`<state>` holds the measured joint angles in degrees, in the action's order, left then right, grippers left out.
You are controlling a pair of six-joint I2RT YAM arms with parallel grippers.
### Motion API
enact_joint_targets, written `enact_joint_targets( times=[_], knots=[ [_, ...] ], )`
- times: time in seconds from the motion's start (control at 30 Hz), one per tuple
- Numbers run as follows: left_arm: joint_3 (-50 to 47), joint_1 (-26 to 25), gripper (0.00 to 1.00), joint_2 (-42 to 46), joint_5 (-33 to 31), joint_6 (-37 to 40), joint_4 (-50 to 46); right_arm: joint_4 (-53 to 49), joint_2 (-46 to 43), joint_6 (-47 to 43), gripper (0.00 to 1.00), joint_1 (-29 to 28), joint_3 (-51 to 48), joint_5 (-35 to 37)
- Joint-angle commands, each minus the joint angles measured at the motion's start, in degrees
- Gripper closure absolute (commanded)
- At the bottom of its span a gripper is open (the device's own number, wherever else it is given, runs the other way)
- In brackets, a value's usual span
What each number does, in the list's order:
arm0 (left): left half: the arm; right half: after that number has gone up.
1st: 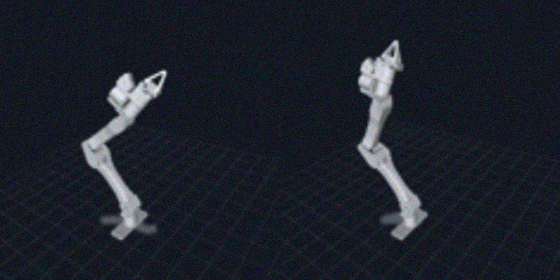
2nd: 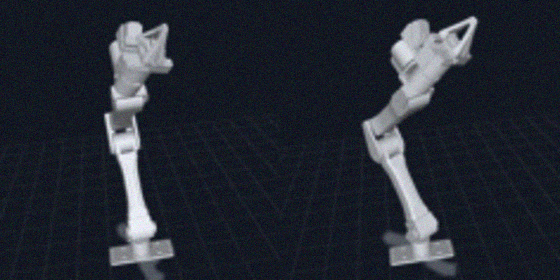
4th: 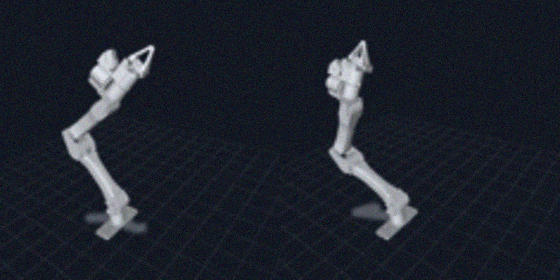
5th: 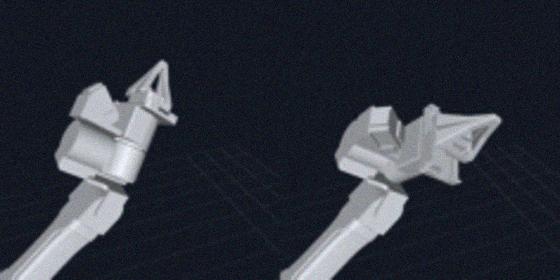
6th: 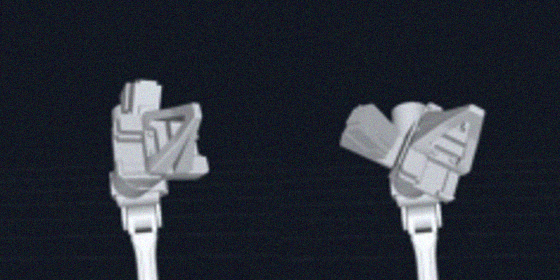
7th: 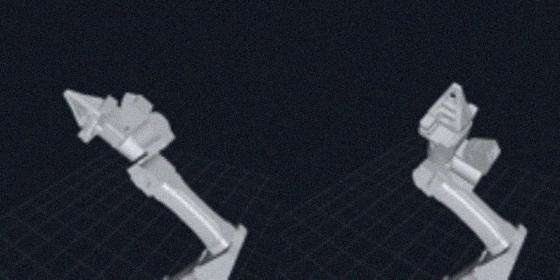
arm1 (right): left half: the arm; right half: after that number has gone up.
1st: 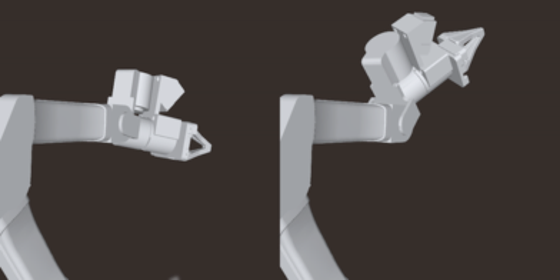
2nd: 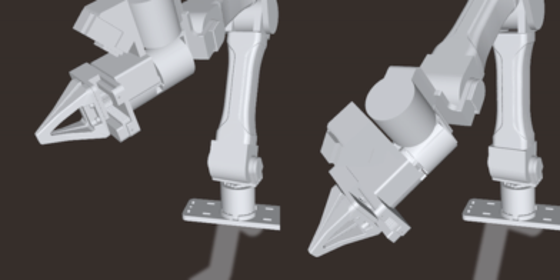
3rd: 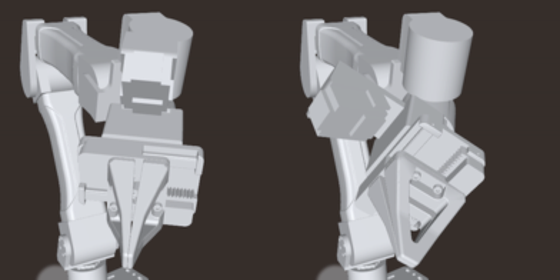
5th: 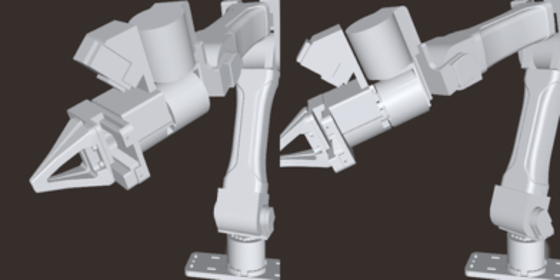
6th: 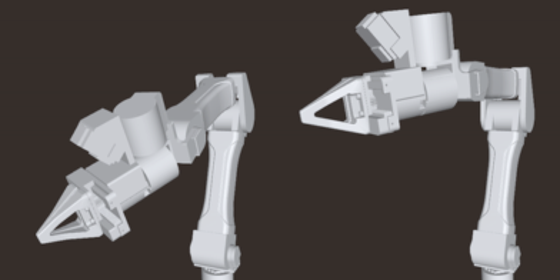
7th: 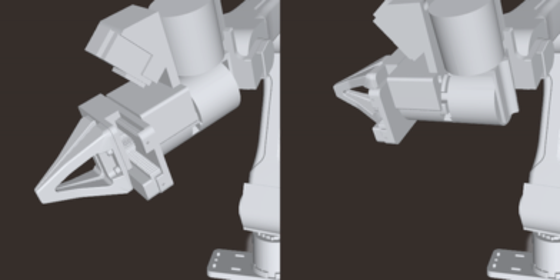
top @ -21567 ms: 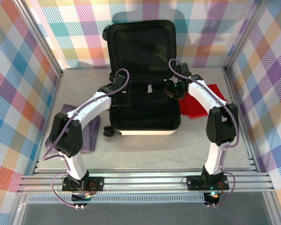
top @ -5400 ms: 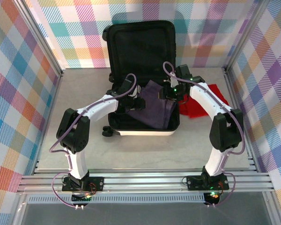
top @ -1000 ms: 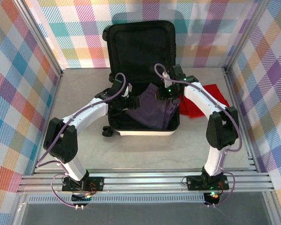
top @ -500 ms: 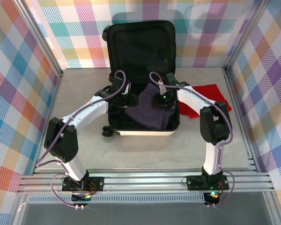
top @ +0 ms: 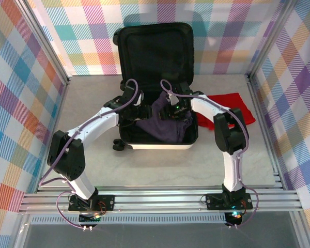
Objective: Pack the luggage
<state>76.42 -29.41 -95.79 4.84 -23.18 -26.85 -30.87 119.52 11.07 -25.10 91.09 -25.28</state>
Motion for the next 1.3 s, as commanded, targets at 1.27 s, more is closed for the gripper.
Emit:
enact_joint_targets(
  times=[1.27],
  knots=[
    [0.0, -3.4, 0.47, 0.6, 0.5, 0.2, -0.1, -10.2, -5.8, 4.5, 0.56, -0.2, -6.2, 30.7]
  ],
)
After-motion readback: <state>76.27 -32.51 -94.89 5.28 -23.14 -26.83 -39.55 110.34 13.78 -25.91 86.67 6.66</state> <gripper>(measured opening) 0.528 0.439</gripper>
